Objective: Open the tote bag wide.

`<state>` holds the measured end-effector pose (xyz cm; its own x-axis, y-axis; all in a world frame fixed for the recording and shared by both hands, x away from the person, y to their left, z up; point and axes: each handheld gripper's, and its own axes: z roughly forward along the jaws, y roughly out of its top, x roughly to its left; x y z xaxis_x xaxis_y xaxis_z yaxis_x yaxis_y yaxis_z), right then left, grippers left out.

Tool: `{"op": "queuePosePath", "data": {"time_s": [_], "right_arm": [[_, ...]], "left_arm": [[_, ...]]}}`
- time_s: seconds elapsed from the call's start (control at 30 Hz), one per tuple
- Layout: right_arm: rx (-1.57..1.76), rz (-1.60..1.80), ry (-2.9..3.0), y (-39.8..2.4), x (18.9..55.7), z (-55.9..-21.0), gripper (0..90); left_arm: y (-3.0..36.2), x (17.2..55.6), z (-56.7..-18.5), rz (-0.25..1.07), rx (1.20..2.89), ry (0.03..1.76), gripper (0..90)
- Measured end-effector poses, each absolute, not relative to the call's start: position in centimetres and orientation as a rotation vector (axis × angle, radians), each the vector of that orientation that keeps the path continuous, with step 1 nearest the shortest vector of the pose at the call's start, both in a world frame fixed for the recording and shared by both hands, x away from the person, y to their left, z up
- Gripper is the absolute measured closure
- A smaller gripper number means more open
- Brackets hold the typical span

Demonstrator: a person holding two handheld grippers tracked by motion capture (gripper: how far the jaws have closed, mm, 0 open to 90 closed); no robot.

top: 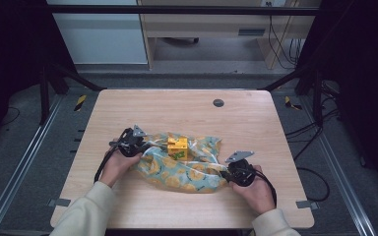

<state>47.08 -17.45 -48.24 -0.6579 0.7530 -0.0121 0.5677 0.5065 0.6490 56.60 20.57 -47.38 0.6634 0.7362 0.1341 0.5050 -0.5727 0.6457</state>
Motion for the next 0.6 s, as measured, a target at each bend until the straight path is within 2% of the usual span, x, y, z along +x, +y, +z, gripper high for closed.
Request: {"op": "queuePosePath", "data": {"time_s": [0.1,0.2,0.27,0.4,0.6], "right_arm": [[1.103,0.917,2.443,-17.4,46.9,-48.0,62.2],[1.089,0.936,2.437,-17.1,46.8,-47.8,45.4],[1.079,0.925,2.432,-16.8,46.7,-47.8,36.1],[1.063,0.93,2.424,-16.4,46.5,-47.8,25.5],[1.04,0.953,2.432,-16.2,46.0,-47.5,18.1]], "left_arm": [[20.6,56.2,-46.4,0.544,2.261,0.945,65.8],[20.5,55.7,-45.3,0.564,2.23,0.935,54.6],[20.5,55.3,-44.5,0.567,2.201,0.92,51.6],[20.3,54.5,-43.1,0.565,2.175,0.894,45.1],[19.9,52.5,-43.1,0.546,2.206,0.845,41.8]]}}
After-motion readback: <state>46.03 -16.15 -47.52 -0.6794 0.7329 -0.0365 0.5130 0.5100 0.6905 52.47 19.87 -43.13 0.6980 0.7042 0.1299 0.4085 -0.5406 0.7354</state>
